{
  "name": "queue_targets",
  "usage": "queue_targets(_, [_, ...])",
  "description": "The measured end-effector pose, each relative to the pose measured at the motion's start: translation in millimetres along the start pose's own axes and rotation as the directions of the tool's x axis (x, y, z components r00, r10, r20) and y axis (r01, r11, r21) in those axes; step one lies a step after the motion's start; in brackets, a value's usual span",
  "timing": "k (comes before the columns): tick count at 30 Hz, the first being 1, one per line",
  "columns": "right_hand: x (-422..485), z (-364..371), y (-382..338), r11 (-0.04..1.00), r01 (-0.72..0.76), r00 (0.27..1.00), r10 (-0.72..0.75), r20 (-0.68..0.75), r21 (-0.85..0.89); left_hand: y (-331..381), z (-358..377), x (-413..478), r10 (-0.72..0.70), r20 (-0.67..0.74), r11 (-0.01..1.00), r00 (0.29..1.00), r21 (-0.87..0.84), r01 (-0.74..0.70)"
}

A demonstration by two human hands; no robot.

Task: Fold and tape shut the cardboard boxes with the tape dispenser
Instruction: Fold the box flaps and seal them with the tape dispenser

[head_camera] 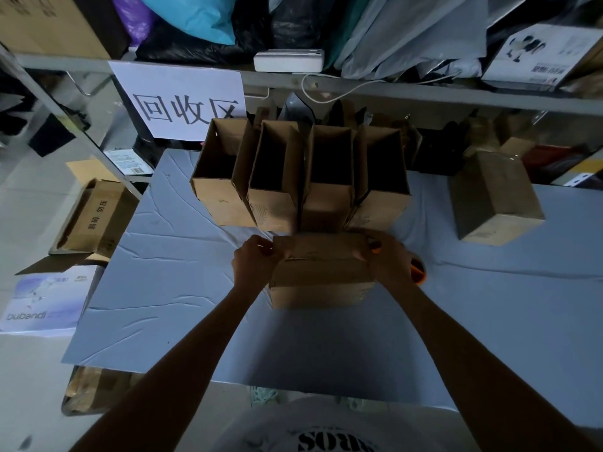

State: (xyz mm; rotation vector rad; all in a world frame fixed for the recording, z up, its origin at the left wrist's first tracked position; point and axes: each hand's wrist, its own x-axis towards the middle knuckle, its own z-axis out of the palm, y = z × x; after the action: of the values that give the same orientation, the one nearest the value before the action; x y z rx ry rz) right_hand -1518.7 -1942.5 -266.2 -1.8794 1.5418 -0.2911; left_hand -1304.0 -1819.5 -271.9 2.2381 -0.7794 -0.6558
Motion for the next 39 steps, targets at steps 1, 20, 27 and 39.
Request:
queue_targets(1, [0,-1,0,1.000,-0.002,1.000,0.002,0.012,-0.017,0,-1,1,-0.004,0.021,1.000,1.000,0.013,0.003])
queue_targets(20, [-12,-3,-4,0.988,-0.099,0.994,0.103,-0.029,0.119,-3,6,-4,0.059,-0.020,0.998,0.998,-0.001,-0.059])
queue_targets(27, [-9,-2,47,0.966,-0.255,0.948,0.260,-0.181,0.050,-2,13,-7,0.160,-0.069,0.986,0.985,-0.037,-0.163])
queue_targets(39, [9,29,84,0.957,-0.217,0.976,0.219,-0.014,-0.194,0,19,-31,-0.118,-0.128,0.977,0.985,-0.192,0.092])
